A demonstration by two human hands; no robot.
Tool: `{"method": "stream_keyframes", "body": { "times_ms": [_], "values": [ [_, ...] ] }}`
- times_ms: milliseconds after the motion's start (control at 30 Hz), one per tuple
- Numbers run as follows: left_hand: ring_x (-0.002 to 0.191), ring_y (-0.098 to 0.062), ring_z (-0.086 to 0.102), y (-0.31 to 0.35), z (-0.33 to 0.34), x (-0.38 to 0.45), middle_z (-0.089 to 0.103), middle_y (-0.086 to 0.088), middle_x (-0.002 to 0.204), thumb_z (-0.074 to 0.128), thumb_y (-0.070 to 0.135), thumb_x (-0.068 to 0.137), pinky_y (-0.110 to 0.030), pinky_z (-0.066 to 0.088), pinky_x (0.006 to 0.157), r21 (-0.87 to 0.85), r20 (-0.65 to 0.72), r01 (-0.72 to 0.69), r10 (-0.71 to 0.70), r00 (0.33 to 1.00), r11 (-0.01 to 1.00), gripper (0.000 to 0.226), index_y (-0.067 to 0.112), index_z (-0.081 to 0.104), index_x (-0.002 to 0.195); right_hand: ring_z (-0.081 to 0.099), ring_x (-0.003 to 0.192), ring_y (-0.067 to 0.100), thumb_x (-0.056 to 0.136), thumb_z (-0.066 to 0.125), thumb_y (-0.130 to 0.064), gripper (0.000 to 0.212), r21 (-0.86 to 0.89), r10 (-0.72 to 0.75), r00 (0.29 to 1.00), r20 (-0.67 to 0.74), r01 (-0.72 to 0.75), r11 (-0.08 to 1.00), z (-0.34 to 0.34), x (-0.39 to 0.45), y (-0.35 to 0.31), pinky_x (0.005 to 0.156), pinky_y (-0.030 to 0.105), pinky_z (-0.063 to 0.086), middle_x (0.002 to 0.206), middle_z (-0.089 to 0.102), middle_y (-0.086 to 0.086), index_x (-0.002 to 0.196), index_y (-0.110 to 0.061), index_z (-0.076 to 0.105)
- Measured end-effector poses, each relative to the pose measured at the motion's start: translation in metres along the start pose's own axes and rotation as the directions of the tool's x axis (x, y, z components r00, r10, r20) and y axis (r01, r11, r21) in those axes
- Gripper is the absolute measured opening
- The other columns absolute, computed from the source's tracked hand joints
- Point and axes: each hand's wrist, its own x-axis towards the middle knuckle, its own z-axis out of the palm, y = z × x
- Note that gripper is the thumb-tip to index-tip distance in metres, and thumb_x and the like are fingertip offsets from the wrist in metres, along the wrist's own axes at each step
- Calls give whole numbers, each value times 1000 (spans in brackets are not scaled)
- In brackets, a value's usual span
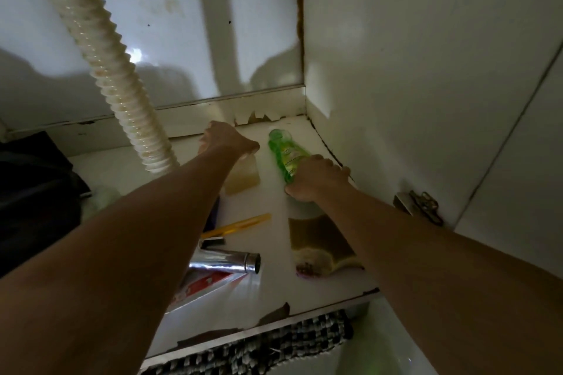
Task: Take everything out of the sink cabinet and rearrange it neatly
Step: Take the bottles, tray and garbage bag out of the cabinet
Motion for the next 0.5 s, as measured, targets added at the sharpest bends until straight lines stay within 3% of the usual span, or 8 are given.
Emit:
{"method": "stream_keyframes", "body": {
  "times_ms": [67, 133, 300, 400, 500],
  "values": [
    [115, -32, 54, 0, 1, -3, 53, -15, 128, 76, 43, 73, -31, 46, 83, -76, -20, 6, -8, 1000, 997, 91, -3, 32, 138, 41, 129, 33, 87, 58, -42, 81, -16, 5, 998, -55, -6, 1000, 3, -2, -3, 108, 44, 27, 140, 40, 20, 142, 5, 22],
    [109, -32, 57, -2, 0, -5, 56, -13, 124, 75, 46, 71, -38, 53, 87, -187, -7, 13, -15, 1000, 982, 85, 0, 39, 134, 42, 128, 34, 87, 58, -41, 80, -36, 0, 995, -97, -3, 999, 7, -3, -5, 108, 43, 27, 139, 41, 21, 141, 6, 23],
    [112, -33, 53, 2, -18, -42, 52, -15, 123, 72, 43, 76, -43, 51, 92, -359, -61, -38, 17, 998, 933, 72, 5, 40, 129, 47, 123, 33, 86, 56, -45, 74, 42, 23, 996, -88, -20, 999, 6, -4, 0, 104, 43, 34, 134, 46, 19, 138, 1, 30],
    [98, -29, 54, -2, -37, -64, 50, -9, 111, 72, 41, 77, -45, 55, 84, -592, -37, -56, 43, 998, 804, 66, 9, 40, 126, 57, 104, 29, 81, 56, -50, 63, 355, 126, 991, -45, -102, 929, -1, -13, -5, 90, 39, 45, 112, 57, 11, 126, -6, 45],
    [97, -30, 59, -18, -54, -92, 54, -9, 111, 73, 38, 73, -49, 57, 81, -787, 24, -9, 46, 999, 617, 69, 10, 41, 127, 54, 87, 22, 87, 53, -40, 49, 669, 172, 985, 0, -128, 732, -19, -29, -13, 70, 31, 44, 84, 51, 4, 121, -4, 50]
  ]
}}
